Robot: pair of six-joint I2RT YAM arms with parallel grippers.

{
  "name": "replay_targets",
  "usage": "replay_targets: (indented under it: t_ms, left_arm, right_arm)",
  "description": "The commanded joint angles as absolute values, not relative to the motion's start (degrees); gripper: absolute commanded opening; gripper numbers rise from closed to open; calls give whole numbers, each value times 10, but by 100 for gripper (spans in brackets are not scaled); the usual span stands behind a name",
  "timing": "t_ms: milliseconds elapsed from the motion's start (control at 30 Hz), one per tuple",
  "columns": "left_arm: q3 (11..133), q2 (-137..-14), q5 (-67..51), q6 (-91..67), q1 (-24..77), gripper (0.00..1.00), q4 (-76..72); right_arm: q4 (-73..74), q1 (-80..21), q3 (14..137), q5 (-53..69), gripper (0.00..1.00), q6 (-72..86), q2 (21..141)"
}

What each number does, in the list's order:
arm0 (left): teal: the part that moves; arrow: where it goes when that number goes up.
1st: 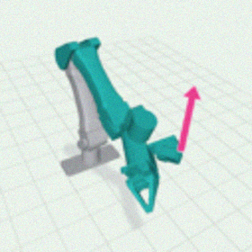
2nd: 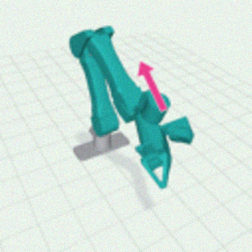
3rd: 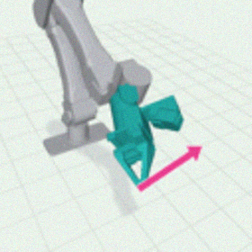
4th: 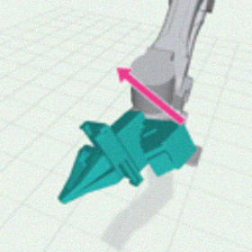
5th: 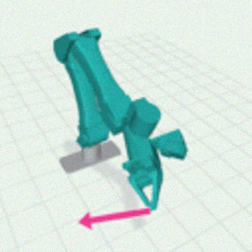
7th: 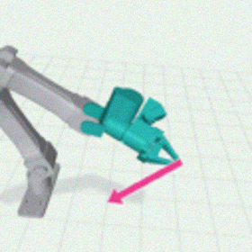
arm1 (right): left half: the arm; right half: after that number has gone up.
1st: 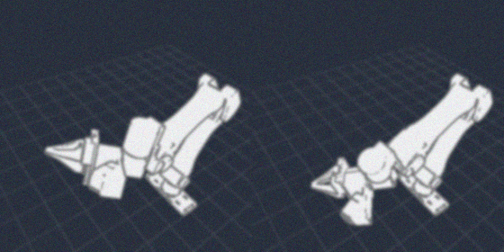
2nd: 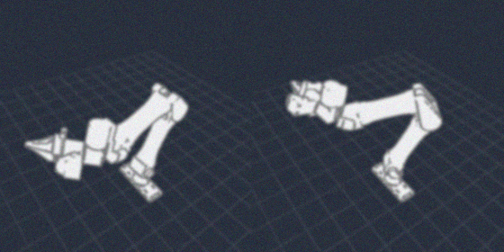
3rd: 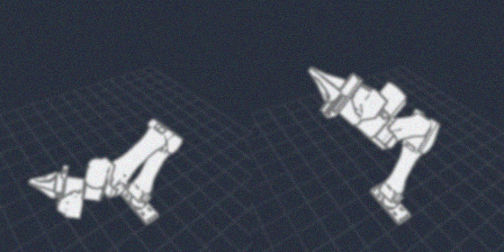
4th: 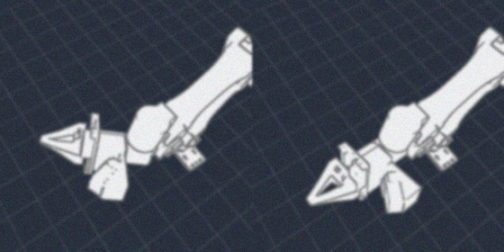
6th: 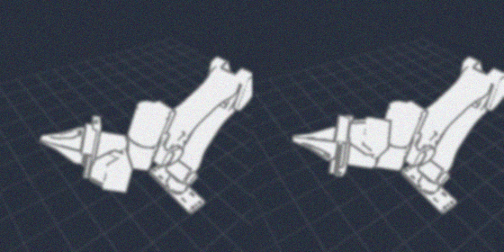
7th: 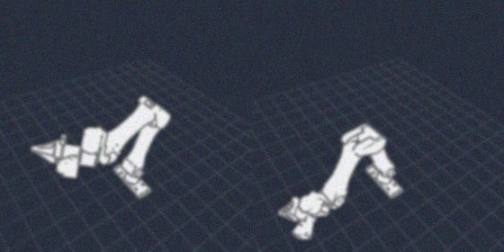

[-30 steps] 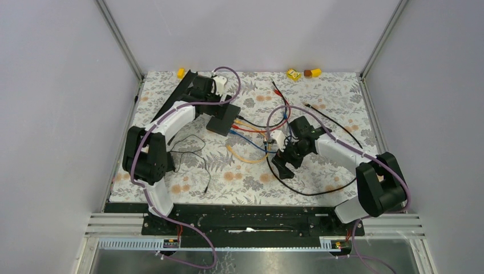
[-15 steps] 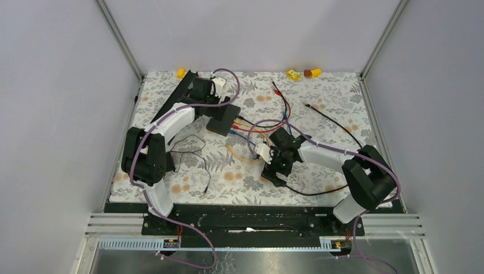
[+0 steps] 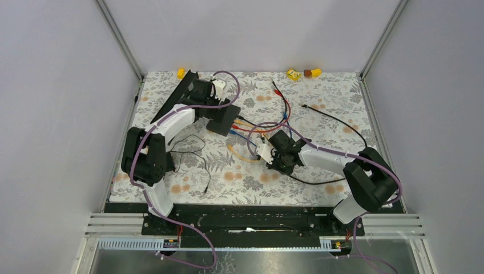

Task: Pull the plug from the switch port
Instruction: Move the connector to the corner of the board.

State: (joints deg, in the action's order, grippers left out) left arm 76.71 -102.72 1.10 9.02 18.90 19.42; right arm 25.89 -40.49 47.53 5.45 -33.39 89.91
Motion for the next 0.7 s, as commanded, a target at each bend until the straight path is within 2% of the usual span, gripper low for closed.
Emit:
replay_targets:
  t_ms: [0,100,267,433,667]
  left_arm:
    - [763,-994,12,97,185,99,168]
    - [756,-990,14,99,185,99,164]
    - [746,-982,17,103,185,99,161]
    - [739,-977,19,107,184,99,157]
    - [732,-972,16,109,185,99,154]
  right_arm:
    - [297,-405,421,5,12,-347,919]
    - [291,-405,404,-23,0,-362,906]
    - [323,-386,393,-32,0,-402,867]
    - [430,-314,416,-1,0,-470,828]
    - [475,-216,401,-75,0,-564,776]
